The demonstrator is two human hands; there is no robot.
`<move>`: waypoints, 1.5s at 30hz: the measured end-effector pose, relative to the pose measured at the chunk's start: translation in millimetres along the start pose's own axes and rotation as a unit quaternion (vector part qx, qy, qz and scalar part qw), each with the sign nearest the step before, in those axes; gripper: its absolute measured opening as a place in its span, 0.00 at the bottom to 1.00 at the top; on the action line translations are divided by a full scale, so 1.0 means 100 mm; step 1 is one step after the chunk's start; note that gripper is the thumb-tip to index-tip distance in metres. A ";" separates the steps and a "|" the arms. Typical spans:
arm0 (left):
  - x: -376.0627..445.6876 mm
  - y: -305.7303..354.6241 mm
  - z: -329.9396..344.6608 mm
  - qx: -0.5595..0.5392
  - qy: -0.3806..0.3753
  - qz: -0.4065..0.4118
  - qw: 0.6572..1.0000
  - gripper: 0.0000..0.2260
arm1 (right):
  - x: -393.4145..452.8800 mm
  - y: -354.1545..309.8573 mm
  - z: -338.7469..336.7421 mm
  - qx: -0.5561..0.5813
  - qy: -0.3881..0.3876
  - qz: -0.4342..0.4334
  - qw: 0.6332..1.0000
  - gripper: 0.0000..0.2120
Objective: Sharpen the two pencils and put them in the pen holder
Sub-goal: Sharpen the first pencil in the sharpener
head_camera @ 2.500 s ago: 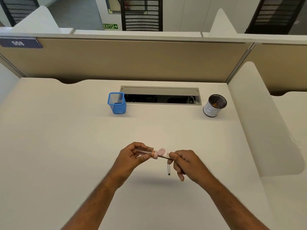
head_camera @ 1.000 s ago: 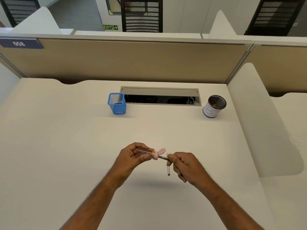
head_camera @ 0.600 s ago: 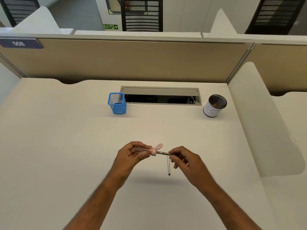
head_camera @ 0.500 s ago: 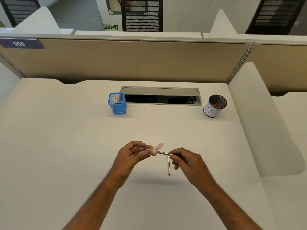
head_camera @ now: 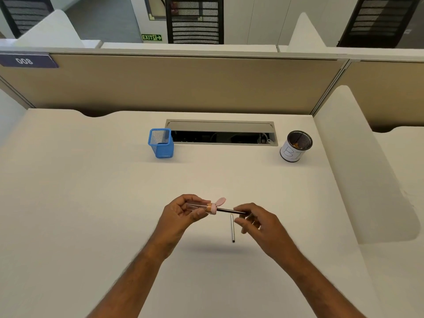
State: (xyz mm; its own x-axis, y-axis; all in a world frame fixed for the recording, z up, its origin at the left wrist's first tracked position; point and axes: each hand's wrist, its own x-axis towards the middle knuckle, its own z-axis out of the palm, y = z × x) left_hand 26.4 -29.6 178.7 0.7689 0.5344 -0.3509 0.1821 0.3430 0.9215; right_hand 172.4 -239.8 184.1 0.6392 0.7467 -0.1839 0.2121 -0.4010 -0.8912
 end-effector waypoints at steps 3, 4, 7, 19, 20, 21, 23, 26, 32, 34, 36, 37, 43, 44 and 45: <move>-0.01 -0.01 0.01 -0.014 -0.006 0.000 1.000 0.16 | -0.01 0.00 0.01 -0.038 0.028 -0.045 0.998 0.05; -0.01 -0.01 0.02 -0.020 -0.008 -0.002 1.000 0.15 | -0.01 0.00 0.01 -0.045 0.027 -0.053 0.997 0.04; -0.02 -0.02 0.01 -0.025 -0.013 -0.008 1.000 0.14 | 0.02 0.00 0.01 -0.022 0.004 -0.033 0.999 0.10; -0.05 -0.05 -0.01 -0.002 -0.001 -0.009 1.000 0.13 | 0.01 0.02 0.07 0.029 -0.004 0.001 1.000 0.09; -0.05 -0.05 0.00 -0.002 -0.001 -0.008 1.000 0.13 | 0.01 0.01 0.09 0.025 0.007 -0.006 1.000 0.08; -0.05 -0.05 0.00 -0.003 -0.001 -0.008 1.000 0.13 | 0.00 0.01 0.09 0.023 0.015 -0.010 1.000 0.07; -0.05 -0.05 0.01 -0.008 -0.006 -0.009 1.000 0.15 | -0.02 -0.01 0.09 0.025 0.023 -0.011 0.999 0.05; -0.04 -0.06 0.00 0.006 -0.012 -0.014 1.000 0.12 | -0.01 -0.03 0.07 0.040 0.007 -0.001 0.999 0.06; -0.03 -0.02 -0.05 0.062 -0.046 -0.011 0.997 0.12 | 0.06 -0.04 0.01 0.107 -0.083 0.115 0.984 0.20; -0.01 -0.01 -0.11 0.075 -0.068 -0.004 0.995 0.12 | 0.06 -0.04 -0.05 0.152 -0.126 0.161 0.967 0.21; 0.01 -0.02 -0.15 0.072 -0.070 -0.002 0.995 0.12 | 0.04 -0.03 -0.11 0.166 -0.142 0.181 0.959 0.21; 0.00 -0.02 -0.16 0.065 -0.061 -0.002 0.996 0.12 | 0.03 -0.01 -0.13 0.168 -0.142 0.183 0.958 0.21; 0.00 -0.07 -0.21 0.000 -0.018 0.004 1.000 0.14 | -0.06 0.08 -0.10 0.192 -0.128 0.174 0.957 0.20; -0.01 -0.08 -0.23 -0.013 -0.015 0.005 1.000 0.15 | -0.07 0.09 -0.08 0.193 -0.125 0.174 0.958 0.20; -0.01 -0.09 -0.23 -0.021 -0.014 0.004 1.000 0.16 | -0.08 0.10 -0.07 0.193 -0.120 0.175 0.958 0.20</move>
State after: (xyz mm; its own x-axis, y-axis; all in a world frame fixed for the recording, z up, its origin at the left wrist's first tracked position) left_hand 9.3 -15.5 166.9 0.7871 0.5163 -0.3376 0.1495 0.3712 0.9164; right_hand 174.5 -253.7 179.7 0.4224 0.7220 -0.5479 -0.3031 -0.4572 -0.8361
